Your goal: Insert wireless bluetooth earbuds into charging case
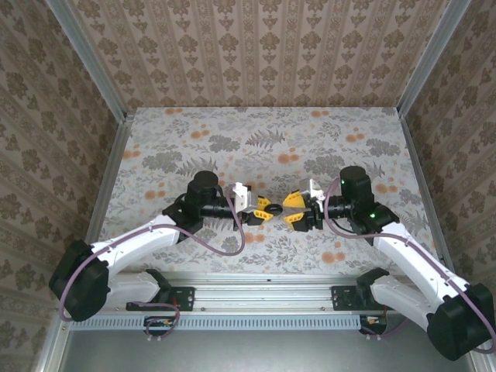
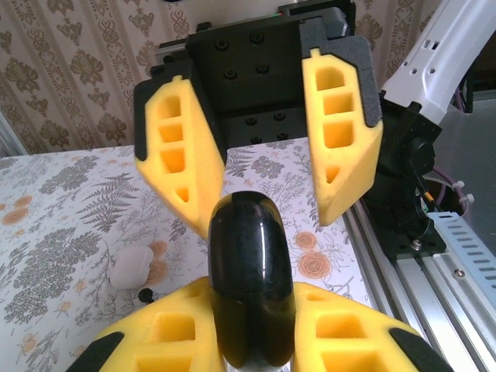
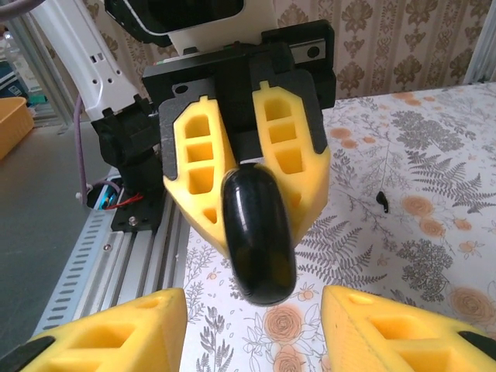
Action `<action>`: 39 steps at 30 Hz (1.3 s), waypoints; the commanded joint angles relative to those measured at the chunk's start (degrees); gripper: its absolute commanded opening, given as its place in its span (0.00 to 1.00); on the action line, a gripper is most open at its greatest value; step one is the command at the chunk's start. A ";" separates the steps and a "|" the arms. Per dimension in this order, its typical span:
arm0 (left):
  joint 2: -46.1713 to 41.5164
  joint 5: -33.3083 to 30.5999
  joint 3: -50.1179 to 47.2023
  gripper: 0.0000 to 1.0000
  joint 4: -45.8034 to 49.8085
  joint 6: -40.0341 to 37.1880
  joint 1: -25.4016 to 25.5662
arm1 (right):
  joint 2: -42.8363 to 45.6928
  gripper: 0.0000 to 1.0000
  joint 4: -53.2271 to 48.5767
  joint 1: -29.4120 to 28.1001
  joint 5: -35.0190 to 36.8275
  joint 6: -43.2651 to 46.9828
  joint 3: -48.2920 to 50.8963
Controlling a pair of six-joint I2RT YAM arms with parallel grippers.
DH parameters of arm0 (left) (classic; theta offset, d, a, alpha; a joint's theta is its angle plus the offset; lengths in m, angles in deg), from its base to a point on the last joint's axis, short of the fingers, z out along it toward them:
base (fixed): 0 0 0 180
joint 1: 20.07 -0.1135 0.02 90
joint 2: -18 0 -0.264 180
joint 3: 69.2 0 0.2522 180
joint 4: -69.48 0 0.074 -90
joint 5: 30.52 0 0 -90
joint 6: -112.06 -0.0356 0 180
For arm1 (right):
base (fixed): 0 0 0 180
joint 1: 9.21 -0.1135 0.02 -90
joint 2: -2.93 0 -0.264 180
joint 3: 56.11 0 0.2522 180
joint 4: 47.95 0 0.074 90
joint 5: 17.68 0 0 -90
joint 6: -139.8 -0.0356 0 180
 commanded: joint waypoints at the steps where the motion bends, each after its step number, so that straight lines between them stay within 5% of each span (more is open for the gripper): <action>1: 0.75 2.39 1.15 0.13 -1.96 0.87 0.23 | -1.80 0.50 1.97 -0.67 -1.85 -1.20 -3.35; 21: 1.45 2.83 2.28 0.15 -5.41 3.86 0.52 | -4.48 0.32 -3.20 -2.85 -4.25 4.87 -6.22; 28: 0.76 1.45 2.62 0.40 -1.16 1.28 0.60 | -3.26 0.19 -9.36 -2.88 -2.00 11.06 -8.06; 34: -0.22 0.31 4.71 0.41 9.41 -6.09 1.11 | -3.16 0.17 -20.64 -3.33 2.83 21.31 -11.61; 39: -0.04 0.89 4.76 0.41 9.27 -5.89 1.21 | -4.24 0.16 -25.01 -4.66 6.13 25.32 -13.97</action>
